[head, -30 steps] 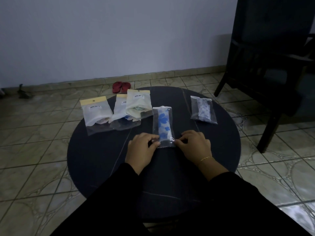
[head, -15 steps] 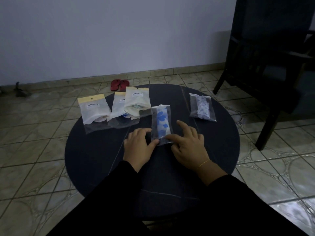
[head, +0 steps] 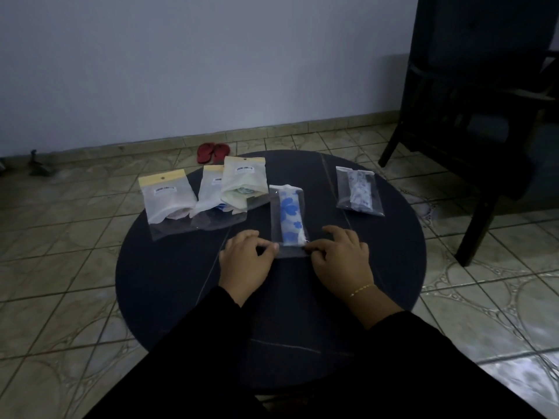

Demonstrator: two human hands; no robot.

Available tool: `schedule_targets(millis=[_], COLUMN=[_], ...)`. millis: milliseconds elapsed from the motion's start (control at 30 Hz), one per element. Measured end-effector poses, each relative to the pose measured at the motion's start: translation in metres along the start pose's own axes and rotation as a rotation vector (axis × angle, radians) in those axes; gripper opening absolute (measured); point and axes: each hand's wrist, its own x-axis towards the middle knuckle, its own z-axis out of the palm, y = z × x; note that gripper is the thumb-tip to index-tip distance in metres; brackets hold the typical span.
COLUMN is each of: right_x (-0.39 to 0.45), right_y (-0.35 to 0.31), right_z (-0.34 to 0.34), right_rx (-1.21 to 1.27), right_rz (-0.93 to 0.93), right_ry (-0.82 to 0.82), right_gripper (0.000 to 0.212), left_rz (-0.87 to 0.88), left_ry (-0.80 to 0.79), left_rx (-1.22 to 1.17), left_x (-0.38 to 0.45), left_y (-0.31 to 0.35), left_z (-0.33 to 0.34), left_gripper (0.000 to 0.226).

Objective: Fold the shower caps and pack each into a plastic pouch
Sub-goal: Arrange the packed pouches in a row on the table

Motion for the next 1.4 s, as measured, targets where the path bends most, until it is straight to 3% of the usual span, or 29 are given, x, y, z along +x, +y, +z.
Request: schedule_targets(millis=[133, 233, 333, 400, 500, 600, 667, 767, 1033, 1233, 1400], right_x=[0.002, 0.004, 0.01, 0.016, 0.028, 0.039, 0.046, 0.057, 0.075, 0.074, 0.064], right_y=[0.001, 0.001, 0.002, 0.006, 0.018, 0.035, 0.047, 0.062, 0.079, 0.072, 0.046], right_z=[0.0, 0.0, -0.002, -0.006, -0.011, -0.011, -0.012, -0.012, -0.016, -0.015, -0.01], right_rx=[0.023, 0.057, 0.091, 0.105, 0.051, -0.042, -0.105, -0.17, -0.204, -0.188, -0.208], right_rz=[0.005, 0.008, 0.017, 0.022, 0.03, 0.01, 0.03, 0.091, 0.099, 0.101, 0.039], right_ry=[-0.009, -0.005, -0.01, 0.005, 0.073, 0.204, 0.243, 0.133, 0.116, 0.164, 0.189], right_gripper=[0.028, 0.028, 0.029, 0.03, 0.031, 0.033, 0.042, 0.056, 0.052, 0.054, 0.054], left_rz=[-0.099, -0.209, -0.105, 0.062, 0.272, 0.402, 0.415, 0.402, 0.436, 0.436, 0.34], left_ry=[-0.009, 0.049, 0.089, 0.121, 0.202, 0.225, 0.177, 0.131, -0.03, 0.03, 0.223], left_rx=[-0.096, -0.346, -0.582, -0.507, -0.358, -0.268, -0.183, -0.038, 0.222, 0.27, 0.332], left_x=[0.006, 0.008, 0.006, 0.003, 0.009, 0.026, 0.039, 0.058, 0.095, 0.089, 0.07], left_y=[0.008, 0.02, 0.034, 0.045, 0.057, 0.068, 0.075, 0.085, 0.101, 0.099, 0.072], left_z=[-0.003, -0.001, 0.01, 0.02, 0.038, 0.054, 0.061, 0.069, 0.081, 0.078, 0.057], left_gripper=[0.023, 0.029, 0.029, 0.026, 0.048, 0.05, 0.05, 0.049, 0.064, 0.079, 0.074])
